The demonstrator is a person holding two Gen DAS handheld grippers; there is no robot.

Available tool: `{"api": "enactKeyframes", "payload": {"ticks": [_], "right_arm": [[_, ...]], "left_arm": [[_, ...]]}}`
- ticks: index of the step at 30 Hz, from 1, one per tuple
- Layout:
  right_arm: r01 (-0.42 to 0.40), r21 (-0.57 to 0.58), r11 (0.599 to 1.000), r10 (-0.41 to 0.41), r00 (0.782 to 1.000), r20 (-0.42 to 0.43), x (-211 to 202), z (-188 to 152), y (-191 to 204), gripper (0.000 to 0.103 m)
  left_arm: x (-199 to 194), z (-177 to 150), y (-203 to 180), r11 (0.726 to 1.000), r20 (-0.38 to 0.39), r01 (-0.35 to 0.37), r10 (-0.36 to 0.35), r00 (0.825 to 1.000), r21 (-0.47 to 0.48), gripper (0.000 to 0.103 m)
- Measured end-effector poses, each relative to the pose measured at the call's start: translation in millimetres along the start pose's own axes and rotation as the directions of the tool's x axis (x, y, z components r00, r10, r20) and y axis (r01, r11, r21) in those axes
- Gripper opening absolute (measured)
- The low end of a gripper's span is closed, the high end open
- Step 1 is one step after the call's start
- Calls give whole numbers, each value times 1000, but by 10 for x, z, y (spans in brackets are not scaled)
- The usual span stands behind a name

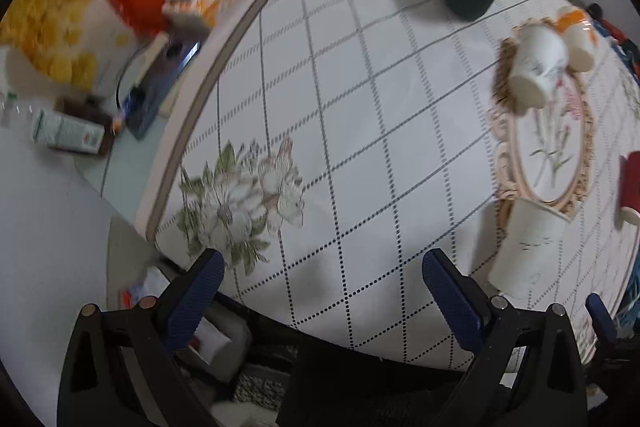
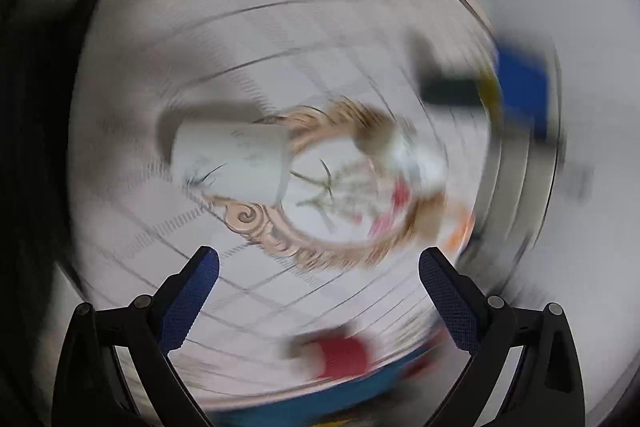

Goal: Flip cup upside down
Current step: 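Grasp the white paper cup with the right gripper and lift it, then rotate the right gripper to turn the white paper cup rim-down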

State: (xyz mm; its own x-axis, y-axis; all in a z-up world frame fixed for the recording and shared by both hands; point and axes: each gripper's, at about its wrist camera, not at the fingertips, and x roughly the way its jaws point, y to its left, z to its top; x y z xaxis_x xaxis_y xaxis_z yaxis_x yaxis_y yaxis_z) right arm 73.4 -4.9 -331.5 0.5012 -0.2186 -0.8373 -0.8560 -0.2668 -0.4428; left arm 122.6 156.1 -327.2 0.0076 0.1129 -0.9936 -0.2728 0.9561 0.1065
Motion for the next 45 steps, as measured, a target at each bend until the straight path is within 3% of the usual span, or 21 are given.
{"api": "enactKeyframes", "payload": {"ticks": [2,4,7,9,12,19,24,30,31,38,41,45], "right_arm": [[95,-279,956,-83,995,55,60,23,328,102],[176,-492,853,-136,984,115,164,-13,592,102],[261,-683,682,-170,965,198,342,-111,826,102],[311,-753,580,-194,950,243,472,-143,918,99],[356,-807,470,-209,934,291,634,-131,976,96],[365,-858,362,-198,929,311,875,-108,987,95],[354,-873,336,-193,933,304,999,-83,955,90],[339,-874,349,-186,939,290,1105,-38,920,77],[332,-871,361,-184,941,282,1088,-15,984,70],[312,-836,452,-174,950,260,1059,116,1035,67],[281,-813,510,-163,960,229,1063,218,957,66],[212,-755,621,-136,977,162,1049,386,788,66]], "left_arm": [[110,-22,13,1000,-21,-2,2,1000,-22,102],[219,-58,22,999,-40,-8,6,999,-44,102],[346,-92,32,997,-61,-7,3,998,-71,102],[413,-110,38,996,-69,-8,2,998,-84,102],[484,-137,41,995,-79,-2,-6,997,-101,102],[579,-158,58,993,-88,0,-11,996,-119,102],[622,-156,75,993,-89,1,-11,996,-119,102],[615,-130,66,993,-92,-2,-9,996,-118,102],[610,-126,65,993,-91,-3,-8,996,-117,102],[576,-112,25,994,-92,-9,-1,996,-109,102],[567,-117,23,994,-92,-10,0,996,-107,102],[529,-106,23,995,-87,-16,7,996,-100,102]]}}
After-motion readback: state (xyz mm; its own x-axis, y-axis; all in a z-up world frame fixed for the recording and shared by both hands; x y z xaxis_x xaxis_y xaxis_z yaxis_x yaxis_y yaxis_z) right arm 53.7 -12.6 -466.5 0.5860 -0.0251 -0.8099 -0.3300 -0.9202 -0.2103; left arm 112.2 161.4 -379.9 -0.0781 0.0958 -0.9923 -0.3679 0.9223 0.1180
